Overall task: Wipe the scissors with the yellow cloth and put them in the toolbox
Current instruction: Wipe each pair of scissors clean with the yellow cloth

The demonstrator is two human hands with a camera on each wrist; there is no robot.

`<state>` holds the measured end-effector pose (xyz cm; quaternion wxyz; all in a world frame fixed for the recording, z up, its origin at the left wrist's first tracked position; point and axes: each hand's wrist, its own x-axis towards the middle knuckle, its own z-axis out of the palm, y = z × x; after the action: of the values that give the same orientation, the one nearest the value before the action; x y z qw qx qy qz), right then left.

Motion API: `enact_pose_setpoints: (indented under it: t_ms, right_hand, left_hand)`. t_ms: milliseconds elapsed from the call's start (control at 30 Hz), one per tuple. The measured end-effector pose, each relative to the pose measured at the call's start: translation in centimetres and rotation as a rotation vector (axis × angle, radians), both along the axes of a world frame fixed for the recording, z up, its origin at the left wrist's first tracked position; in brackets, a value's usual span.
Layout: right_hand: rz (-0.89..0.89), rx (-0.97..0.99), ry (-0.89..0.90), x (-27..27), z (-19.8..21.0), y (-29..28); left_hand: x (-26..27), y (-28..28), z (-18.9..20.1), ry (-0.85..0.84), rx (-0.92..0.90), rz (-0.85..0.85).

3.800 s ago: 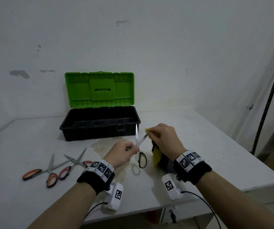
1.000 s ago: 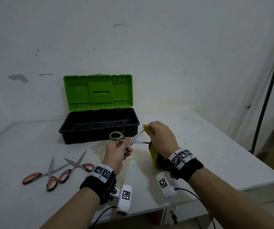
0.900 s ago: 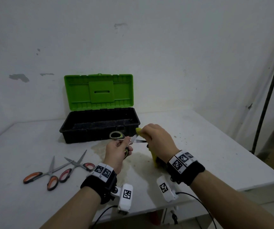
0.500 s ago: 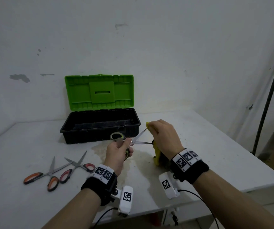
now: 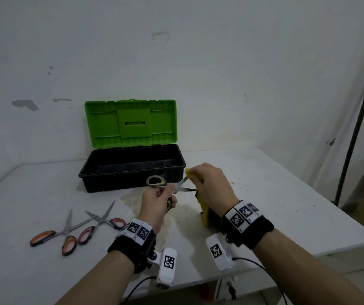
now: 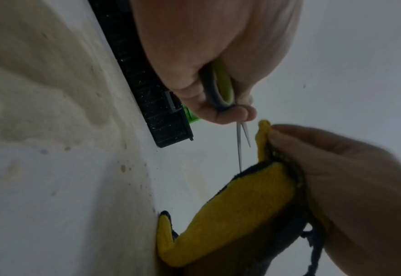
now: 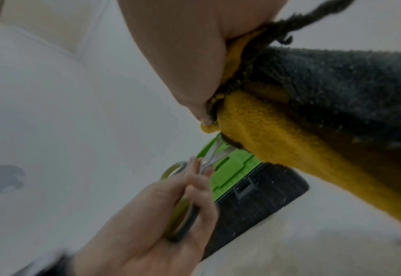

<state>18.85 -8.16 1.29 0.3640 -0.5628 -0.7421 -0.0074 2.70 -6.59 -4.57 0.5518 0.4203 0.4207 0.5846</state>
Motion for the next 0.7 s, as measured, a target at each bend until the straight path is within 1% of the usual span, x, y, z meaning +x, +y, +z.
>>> enact_pose_setpoints:
  t_ms: [67,100,167,267,333,400,500,567,633,700]
  right_hand:
    - [0.12,-0.018,-0.054,-1.4,-0.5,-1.0]
    - [0.146,-0.027,-0.063,-1.8,-0.8,-1.2]
    - [0.114,-0.038,-0.033,-1.7,-1.0,-0.7]
    - [-0.042,-0.088,-0.01,-0.3,-0.3,0.7]
    - [-0.124,-0.086,0.0,0.7,0.1,1.3]
    - [-0.112,-0.044,0.026,0.8,0.2,1.0]
    - [0.053,-0.033,-0.017,-0.9,-0.1,-0.6]
    - [0.109,-0.048,-0.053,-1.7,-0.6,-1.1]
    - [0.068,-0.055,-0.031,-1.4,-0.7,-0.5]
    - [-0.026,-0.075,-0.013,-0.5,-0.4,0.4]
  left_hand:
    - [0.3,0.0,0.0,-0.028,0.003,-0.019]
    - [0.5,0.0,0.1,-0.045,0.004,-0.025]
    - [0.5,-0.1,0.2,-0.061,0.004,-0.027]
    - [0.0,-0.2,0.0,-0.025,0.006,-0.015]
    - [-0.3,-0.2,-0.2,-0.004,0.003,-0.003]
    - [-0.2,-0.1,-0.2,-0.005,-0.007,0.003]
    - [0.1,0.1,0.0,-0.053,-0.025,-0.018]
    - [0.4,0.1,0.2,-0.061,-0.02,-0.044]
    - [0.4,-0.1,0.3,-0.074,-0.023,-0.047]
    - [0.2,-0.2,0.1,-0.075,-0.028,-0.032]
